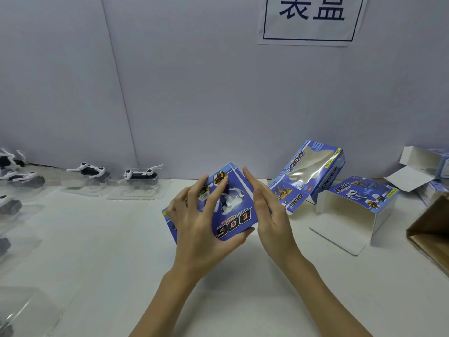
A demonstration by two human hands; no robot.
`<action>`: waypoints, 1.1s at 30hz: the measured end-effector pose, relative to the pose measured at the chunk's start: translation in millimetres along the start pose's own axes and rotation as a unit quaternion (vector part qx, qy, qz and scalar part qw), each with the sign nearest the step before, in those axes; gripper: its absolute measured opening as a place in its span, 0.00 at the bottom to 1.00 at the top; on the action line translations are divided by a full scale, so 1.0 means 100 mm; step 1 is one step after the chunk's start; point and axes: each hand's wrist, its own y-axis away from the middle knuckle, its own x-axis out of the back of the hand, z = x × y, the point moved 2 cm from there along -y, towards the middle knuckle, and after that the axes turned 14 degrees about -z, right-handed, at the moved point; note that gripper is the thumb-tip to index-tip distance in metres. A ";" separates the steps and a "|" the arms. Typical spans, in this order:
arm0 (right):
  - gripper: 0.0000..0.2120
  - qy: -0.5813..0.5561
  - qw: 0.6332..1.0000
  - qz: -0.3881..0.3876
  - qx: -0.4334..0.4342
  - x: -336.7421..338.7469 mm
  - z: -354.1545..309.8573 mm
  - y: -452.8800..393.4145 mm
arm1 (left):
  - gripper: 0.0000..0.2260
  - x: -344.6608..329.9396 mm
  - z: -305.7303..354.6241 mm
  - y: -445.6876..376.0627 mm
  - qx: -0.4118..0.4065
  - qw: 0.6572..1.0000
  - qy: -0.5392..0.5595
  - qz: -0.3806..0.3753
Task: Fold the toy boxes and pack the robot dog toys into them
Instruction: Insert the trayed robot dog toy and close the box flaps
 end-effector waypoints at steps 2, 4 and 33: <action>0.21 -0.005 1.000 -0.004 0.000 0.00 0.01 -0.01 | 0.43 0.00 0.00 -0.01 0.002 1.000 -0.002 0.000; 0.21 -0.001 1.000 -0.010 0.001 0.00 0.01 -0.01 | 0.43 0.00 0.00 0.00 0.004 1.000 -0.003 -0.001; 0.19 0.032 0.999 0.001 0.020 -0.06 0.05 -0.01 | 0.34 0.16 0.01 -0.06 0.004 0.998 -0.042 -0.051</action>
